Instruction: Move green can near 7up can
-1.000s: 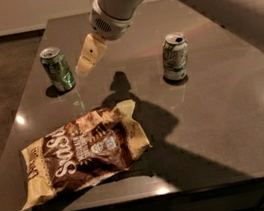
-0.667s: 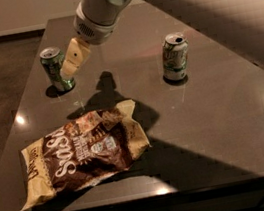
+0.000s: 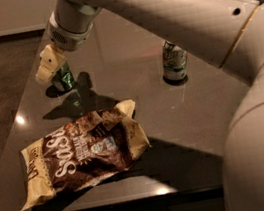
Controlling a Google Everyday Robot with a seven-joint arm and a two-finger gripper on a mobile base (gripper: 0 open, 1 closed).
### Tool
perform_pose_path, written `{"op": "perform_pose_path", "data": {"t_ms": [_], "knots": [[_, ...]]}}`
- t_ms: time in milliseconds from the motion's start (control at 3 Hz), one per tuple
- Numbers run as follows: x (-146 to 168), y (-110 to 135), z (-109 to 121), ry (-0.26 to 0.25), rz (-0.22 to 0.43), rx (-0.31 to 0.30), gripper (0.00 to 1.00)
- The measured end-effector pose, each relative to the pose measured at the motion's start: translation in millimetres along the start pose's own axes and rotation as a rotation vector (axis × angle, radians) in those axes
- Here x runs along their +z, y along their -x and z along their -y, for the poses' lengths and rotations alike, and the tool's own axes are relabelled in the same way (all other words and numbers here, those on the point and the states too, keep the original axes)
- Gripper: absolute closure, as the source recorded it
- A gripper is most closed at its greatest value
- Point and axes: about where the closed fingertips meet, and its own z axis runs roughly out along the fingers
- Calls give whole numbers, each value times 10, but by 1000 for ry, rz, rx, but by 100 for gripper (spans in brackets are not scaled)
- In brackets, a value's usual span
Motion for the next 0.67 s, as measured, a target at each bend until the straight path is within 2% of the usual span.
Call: {"op": "perform_pose_path", "data": {"t_ms": [333,667], "knots": [[202,121,-28,18,4,-5,0],[317,185,20,24,2,0,15]]}}
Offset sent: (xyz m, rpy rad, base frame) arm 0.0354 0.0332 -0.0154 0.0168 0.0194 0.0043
